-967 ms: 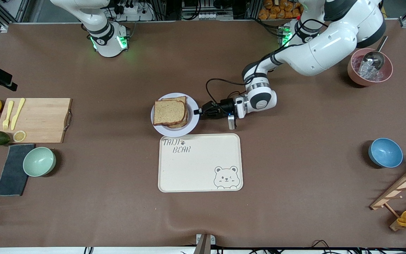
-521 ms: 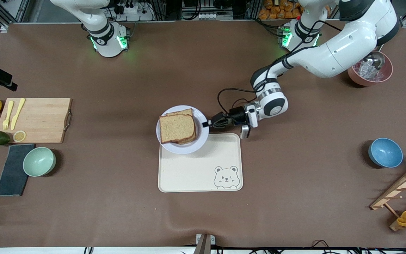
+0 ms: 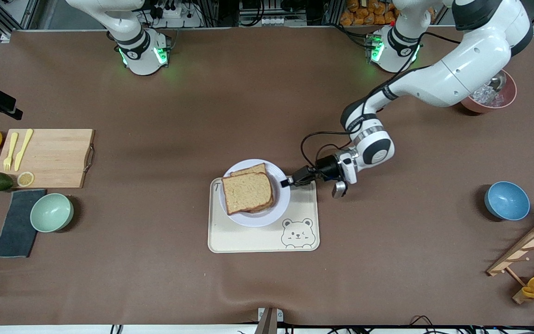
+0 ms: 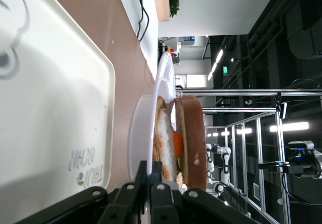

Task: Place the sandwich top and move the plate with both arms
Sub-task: 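Slide the plate with the left gripper onto the bear tray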

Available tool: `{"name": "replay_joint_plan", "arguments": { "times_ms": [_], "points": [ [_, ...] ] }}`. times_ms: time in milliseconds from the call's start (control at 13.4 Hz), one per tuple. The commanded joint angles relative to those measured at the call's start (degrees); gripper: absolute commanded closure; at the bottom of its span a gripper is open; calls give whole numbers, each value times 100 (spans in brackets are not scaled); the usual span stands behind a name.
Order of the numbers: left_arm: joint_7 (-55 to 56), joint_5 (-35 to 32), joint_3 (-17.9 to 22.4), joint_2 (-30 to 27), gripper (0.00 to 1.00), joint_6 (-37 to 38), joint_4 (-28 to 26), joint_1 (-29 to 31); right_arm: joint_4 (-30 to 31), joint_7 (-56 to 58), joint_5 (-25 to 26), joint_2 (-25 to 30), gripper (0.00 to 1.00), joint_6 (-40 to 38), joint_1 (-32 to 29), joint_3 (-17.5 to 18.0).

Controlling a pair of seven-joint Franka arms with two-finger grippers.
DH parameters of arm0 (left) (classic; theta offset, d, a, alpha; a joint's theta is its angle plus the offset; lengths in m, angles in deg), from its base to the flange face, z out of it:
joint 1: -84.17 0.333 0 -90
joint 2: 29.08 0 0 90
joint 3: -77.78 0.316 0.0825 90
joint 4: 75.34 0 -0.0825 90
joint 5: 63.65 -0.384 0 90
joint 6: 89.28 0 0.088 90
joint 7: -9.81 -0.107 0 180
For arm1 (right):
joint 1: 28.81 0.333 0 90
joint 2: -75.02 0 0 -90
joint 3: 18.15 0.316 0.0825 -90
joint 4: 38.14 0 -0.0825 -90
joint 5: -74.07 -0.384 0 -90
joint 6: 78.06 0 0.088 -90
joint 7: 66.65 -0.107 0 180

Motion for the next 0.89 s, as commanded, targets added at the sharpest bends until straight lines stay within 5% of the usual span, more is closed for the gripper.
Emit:
{"name": "replay_joint_plan", "arguments": {
  "times_ms": [0,818],
  "points": [
    [463,-627,-19,-93,100,36,-26,371,-133,37,50,-58,0,-52,11,-7],
    [552,-1007,1026,268,100,115,378,-120,-142,37,68,-58,0,-43,20,-7]
  ]
}}
